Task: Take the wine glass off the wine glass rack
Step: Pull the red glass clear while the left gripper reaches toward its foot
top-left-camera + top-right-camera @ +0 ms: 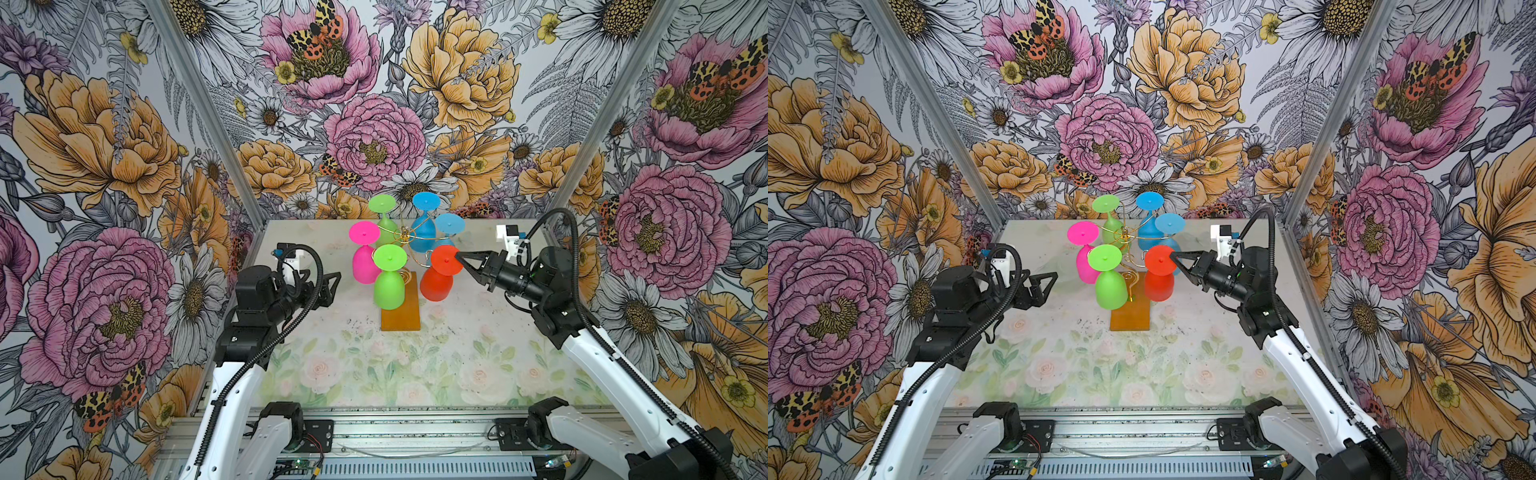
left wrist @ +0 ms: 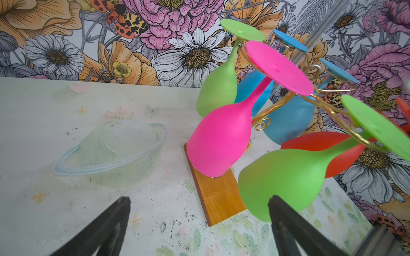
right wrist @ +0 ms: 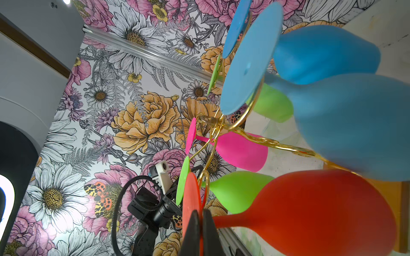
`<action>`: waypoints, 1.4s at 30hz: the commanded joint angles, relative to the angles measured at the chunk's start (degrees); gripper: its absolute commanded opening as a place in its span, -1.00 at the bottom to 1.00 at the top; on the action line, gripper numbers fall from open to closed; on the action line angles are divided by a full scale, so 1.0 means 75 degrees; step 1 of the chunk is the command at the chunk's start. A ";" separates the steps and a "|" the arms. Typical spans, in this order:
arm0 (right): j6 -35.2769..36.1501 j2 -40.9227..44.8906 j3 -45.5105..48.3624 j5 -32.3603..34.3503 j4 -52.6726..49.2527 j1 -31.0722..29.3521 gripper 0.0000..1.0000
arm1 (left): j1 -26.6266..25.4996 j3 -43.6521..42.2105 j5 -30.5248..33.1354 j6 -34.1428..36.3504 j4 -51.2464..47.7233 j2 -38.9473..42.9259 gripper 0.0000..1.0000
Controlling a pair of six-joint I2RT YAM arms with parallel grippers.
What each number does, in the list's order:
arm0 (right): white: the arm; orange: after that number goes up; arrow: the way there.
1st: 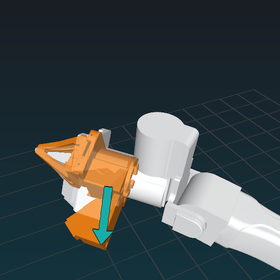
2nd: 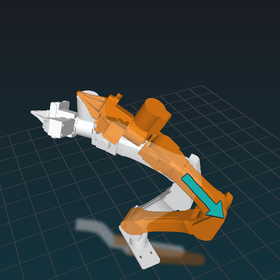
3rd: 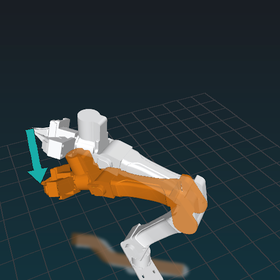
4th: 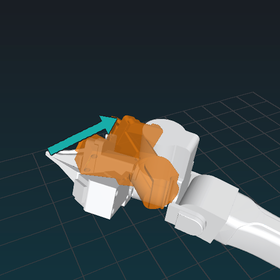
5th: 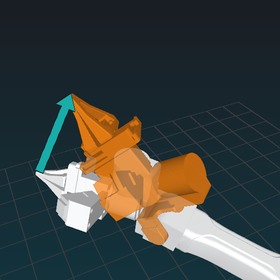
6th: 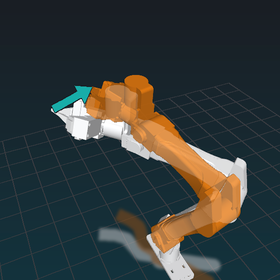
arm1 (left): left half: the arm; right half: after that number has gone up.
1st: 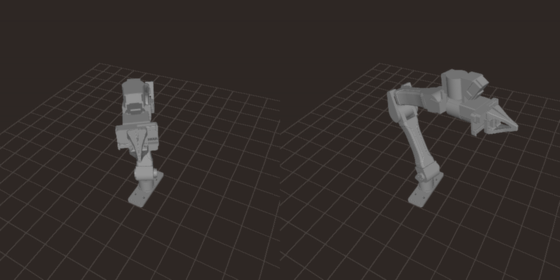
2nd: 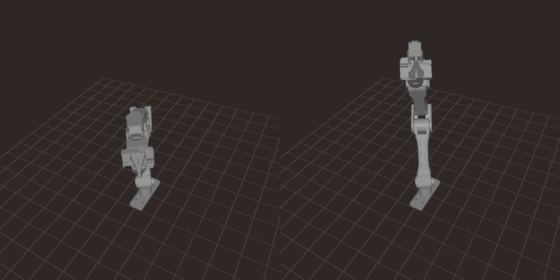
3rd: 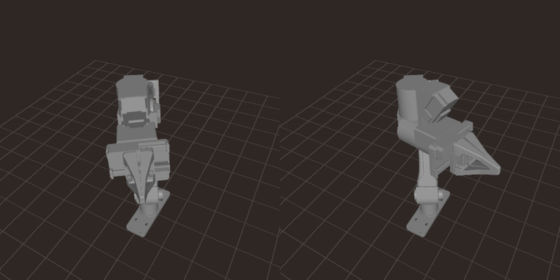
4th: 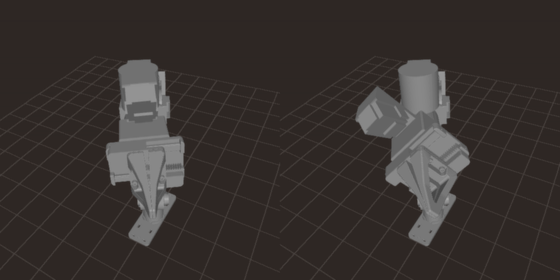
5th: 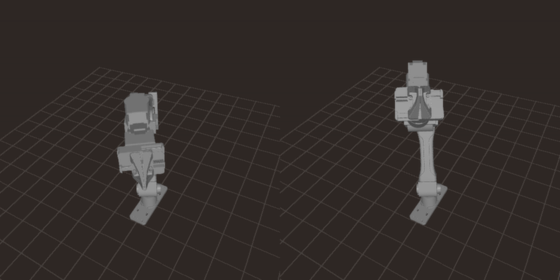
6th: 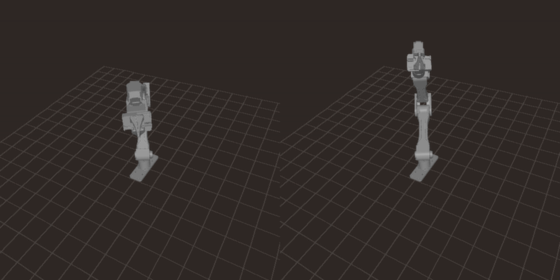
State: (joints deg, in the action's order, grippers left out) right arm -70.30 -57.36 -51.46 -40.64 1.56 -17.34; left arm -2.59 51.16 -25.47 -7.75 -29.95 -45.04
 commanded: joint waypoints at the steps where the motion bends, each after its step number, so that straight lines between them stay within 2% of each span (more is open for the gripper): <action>1: 0.1093 0.0314 -0.0070 -0.0449 -0.0560 0.0096 -1.00 | -0.0107 0.0370 -0.0543 -0.0262 -0.0587 0.0330 0.97; 6: 0.1298 0.0357 0.0063 -0.0834 -0.0560 0.0086 -1.00 | -0.0214 0.0469 -0.1166 -0.0929 -0.0694 0.0586 0.95; 11: 0.1672 0.0482 0.0269 -0.1083 -0.0571 0.0073 -1.00 | -0.0685 0.0323 -0.1173 -0.1396 -0.0695 0.0714 0.88; 14: 0.1938 0.0606 0.0384 -0.1272 -0.0572 -0.0021 -1.00 | -0.1221 0.0284 -0.1098 -0.1691 -0.0700 0.0699 0.85; 22: 0.2626 0.0933 0.0717 -0.1418 -0.0606 -0.0308 -1.00 | -0.3192 0.0225 -0.0475 -0.2249 -0.0654 0.0552 0.81; 27: 0.2855 0.0956 0.0823 -0.1421 -0.0607 -0.0458 -1.00 | -0.3971 -0.0036 -0.0444 -0.2734 0.0053 0.0207 0.72; 34: 0.3200 0.1061 0.0930 -0.1449 -0.0595 -0.0703 -1.00 | -0.4554 -0.0083 -0.0522 -0.3250 0.1007 -0.0498 0.55; 42: 0.3400 0.1153 0.0970 -0.1413 -0.0595 -0.0907 -1.00 | -0.4888 0.0180 -0.1100 -0.3598 0.1672 -0.1364 0.36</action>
State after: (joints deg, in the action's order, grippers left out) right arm -46.78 -49.76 -44.25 -50.87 -4.08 -23.55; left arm -38.46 50.94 -31.44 -32.23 -22.31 -54.00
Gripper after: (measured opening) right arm 0.057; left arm 0.692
